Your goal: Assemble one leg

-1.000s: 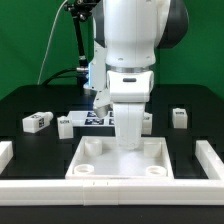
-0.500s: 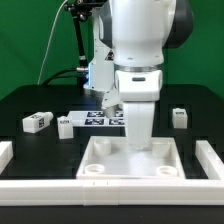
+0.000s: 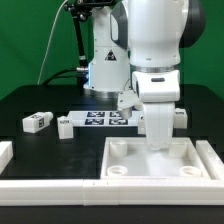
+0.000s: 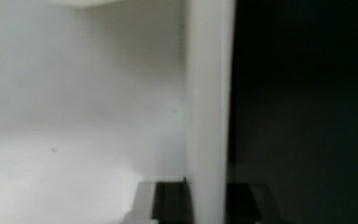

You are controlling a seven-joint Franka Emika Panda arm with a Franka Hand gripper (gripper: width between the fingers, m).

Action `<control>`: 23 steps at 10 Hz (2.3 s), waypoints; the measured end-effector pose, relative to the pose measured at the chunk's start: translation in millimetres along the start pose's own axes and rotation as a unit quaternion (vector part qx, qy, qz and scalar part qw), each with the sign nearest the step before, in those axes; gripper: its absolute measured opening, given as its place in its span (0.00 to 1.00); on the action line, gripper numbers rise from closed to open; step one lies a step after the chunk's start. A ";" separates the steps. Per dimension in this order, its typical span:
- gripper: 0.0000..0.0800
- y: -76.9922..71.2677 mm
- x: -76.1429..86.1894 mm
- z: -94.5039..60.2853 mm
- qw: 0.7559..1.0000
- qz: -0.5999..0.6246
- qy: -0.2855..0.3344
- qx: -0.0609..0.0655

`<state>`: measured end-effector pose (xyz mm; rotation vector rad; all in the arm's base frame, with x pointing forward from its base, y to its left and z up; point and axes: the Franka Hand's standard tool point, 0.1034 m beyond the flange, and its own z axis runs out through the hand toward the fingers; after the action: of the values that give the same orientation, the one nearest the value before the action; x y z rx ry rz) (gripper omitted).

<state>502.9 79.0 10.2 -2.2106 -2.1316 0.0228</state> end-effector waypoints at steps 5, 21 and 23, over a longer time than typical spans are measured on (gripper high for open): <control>0.08 -0.2 6.0 -0.2 1.000 0.015 -0.001 0.008; 0.81 -45.5 22.4 -42.4 0.993 0.117 -0.014 -0.003; 0.81 -48.6 22.2 -42.1 0.991 0.136 -0.015 -0.002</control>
Offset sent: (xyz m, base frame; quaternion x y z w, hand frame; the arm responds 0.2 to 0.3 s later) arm 0.0085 0.0179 0.0030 -0.0018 0.0044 0.0153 0.9999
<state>457.8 101.2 55.9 -2.4994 -1.8282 0.0651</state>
